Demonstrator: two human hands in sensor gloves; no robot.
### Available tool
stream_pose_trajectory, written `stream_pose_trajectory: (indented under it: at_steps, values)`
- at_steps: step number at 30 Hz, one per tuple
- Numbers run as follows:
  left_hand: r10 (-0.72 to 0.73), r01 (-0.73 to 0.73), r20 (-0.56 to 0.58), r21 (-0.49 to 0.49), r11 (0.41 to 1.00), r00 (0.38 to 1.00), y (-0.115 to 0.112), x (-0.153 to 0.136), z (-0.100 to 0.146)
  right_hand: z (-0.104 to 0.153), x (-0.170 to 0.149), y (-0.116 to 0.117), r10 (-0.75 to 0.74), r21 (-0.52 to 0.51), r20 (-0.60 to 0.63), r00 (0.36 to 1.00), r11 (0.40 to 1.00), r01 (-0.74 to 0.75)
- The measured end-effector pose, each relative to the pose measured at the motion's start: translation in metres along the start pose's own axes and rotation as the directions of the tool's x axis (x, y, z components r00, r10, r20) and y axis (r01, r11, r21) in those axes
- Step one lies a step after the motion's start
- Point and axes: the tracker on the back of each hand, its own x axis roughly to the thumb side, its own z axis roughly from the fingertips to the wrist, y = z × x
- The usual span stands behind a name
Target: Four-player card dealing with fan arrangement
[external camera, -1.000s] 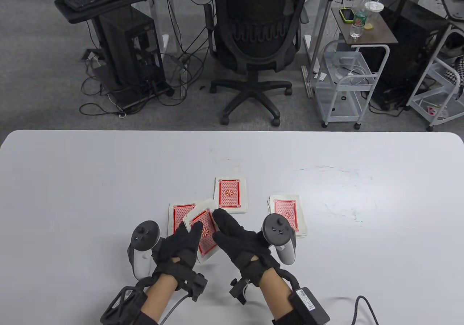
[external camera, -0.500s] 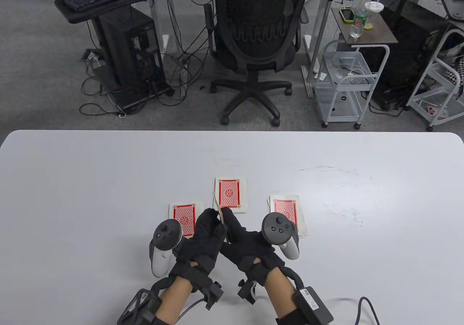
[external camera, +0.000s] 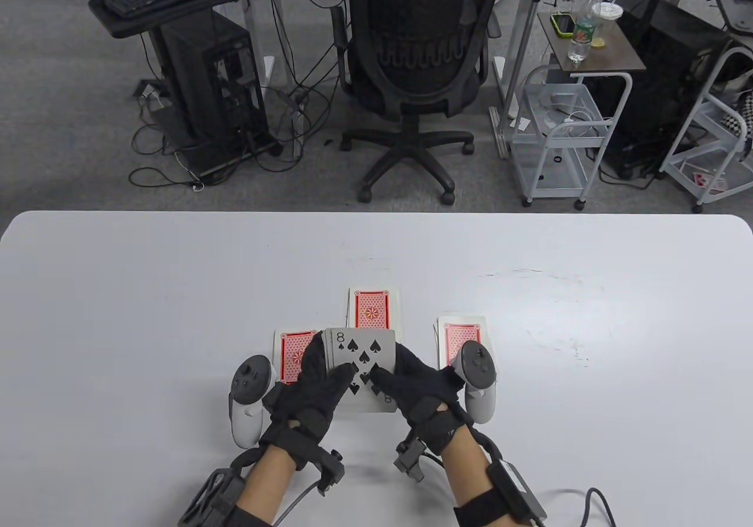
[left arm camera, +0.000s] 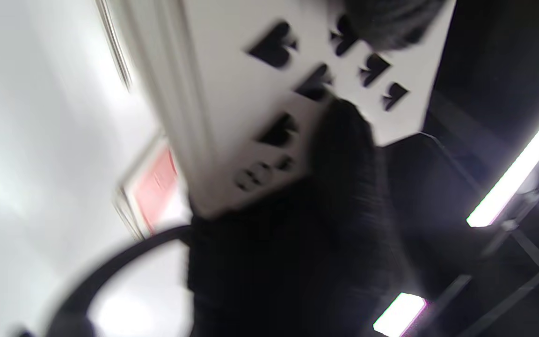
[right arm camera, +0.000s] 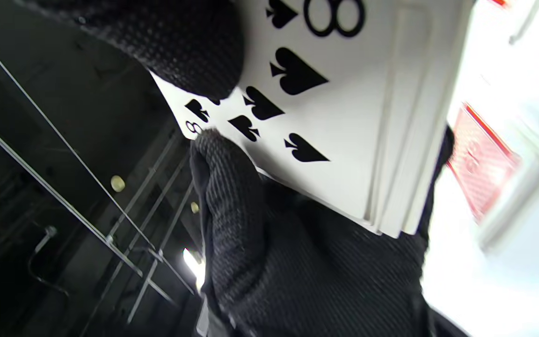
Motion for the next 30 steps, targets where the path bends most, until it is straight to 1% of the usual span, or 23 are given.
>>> stream_pose_trajectory:
  at_steps: [1,2,4,6,7,9,10,12,13,14,15,16,17,19,21,22,24,26,28,30]
  values:
    - [0.045,-0.045,-0.002,-0.003,0.999,0.999,0.0,-0.003,0.0,0.001,-0.001,0.001,0.029,0.013,-0.022,0.999,1.0,-0.029]
    - [0.056,-0.056,0.0,0.0,0.998,0.998,0.0,-0.004,-0.001,0.001,-0.002,0.001,0.06,0.0,-0.031,0.998,0.998,-0.06]
    - [0.006,-0.006,-0.001,0.001,1.0,1.0,0.001,-0.006,-0.001,0.002,-0.001,-0.001,0.148,-0.005,-0.069,0.987,0.989,-0.149]
    - [-0.035,0.035,-0.011,-0.003,0.999,0.999,0.001,-0.008,-0.002,0.004,0.001,-0.008,0.246,-0.003,-0.084,0.966,0.969,-0.247]
    - [-0.043,0.043,-0.02,-0.004,0.999,0.999,0.002,-0.009,-0.003,0.004,0.002,-0.012,0.271,-0.014,-0.098,0.958,0.962,-0.273]
    - [-0.116,0.116,-0.039,-0.006,0.993,0.992,0.003,-0.01,-0.004,0.007,0.005,-0.02,0.35,-0.013,-0.126,0.928,0.935,-0.355]
    - [-0.184,0.184,-0.057,-0.011,0.983,0.981,0.004,-0.01,-0.005,0.008,0.006,-0.025,0.408,0.006,-0.14,0.902,0.911,-0.412]
    - [-0.283,0.283,-0.077,-0.014,0.959,0.956,0.004,-0.01,-0.006,0.01,0.006,-0.031,0.47,0.071,-0.185,0.863,0.883,-0.465]
    - [-0.312,0.312,-0.083,-0.01,0.95,0.947,0.004,-0.01,-0.006,0.011,0.006,-0.033,0.491,0.079,-0.196,0.849,0.871,-0.486]
    - [-0.331,0.332,-0.086,-0.003,0.943,0.94,0.003,-0.009,-0.006,0.012,0.005,-0.034,0.498,0.059,-0.193,0.846,0.866,-0.497]
    - [-0.339,0.341,-0.087,0.002,0.94,0.937,0.003,-0.008,-0.006,0.012,0.005,-0.035,0.473,0.038,-0.192,0.86,0.879,-0.475]
    - [-0.335,0.336,-0.087,0.002,0.942,0.938,0.003,-0.008,-0.006,0.012,0.006,-0.035,0.445,0.045,-0.207,0.872,0.894,-0.445]
    - [-0.333,0.335,-0.09,0.002,0.942,0.939,0.003,-0.008,-0.006,0.012,0.006,-0.035,0.443,0.056,-0.224,0.868,0.895,-0.442]
    - [-0.373,0.378,-0.135,0.02,0.925,0.918,0.004,-0.01,-0.005,0.013,0.003,-0.034,0.467,0.054,-0.263,0.844,0.881,-0.471]
    - [-0.389,0.395,-0.182,-0.003,0.919,0.903,0.005,-0.017,-0.007,0.013,-0.004,-0.033,0.477,0.031,-0.285,0.831,0.871,-0.49]
    - [-0.386,0.393,-0.204,-0.009,0.92,0.9,0.005,-0.021,-0.008,0.012,-0.008,-0.032,0.46,0.028,-0.303,0.835,0.88,-0.474]
    - [-0.356,0.363,-0.226,-0.012,0.932,0.907,0.005,-0.026,-0.009,0.01,-0.016,-0.027,0.421,0.02,-0.341,0.841,0.897,-0.441]
    - [-0.325,0.337,-0.217,0.02,0.941,0.92,0.003,-0.026,-0.007,0.008,-0.017,-0.023,0.394,-0.015,-0.321,0.862,0.907,-0.42]
    - [-0.301,0.314,-0.191,0.038,0.949,0.934,0.005,-0.025,-0.005,0.008,-0.014,-0.023,0.364,-0.019,-0.322,0.874,0.921,-0.39]
    - [-0.258,0.274,-0.208,0.053,0.96,0.943,0.006,-0.027,-0.005,0.01,-0.016,-0.023,0.334,-0.033,-0.352,0.874,0.929,-0.368]
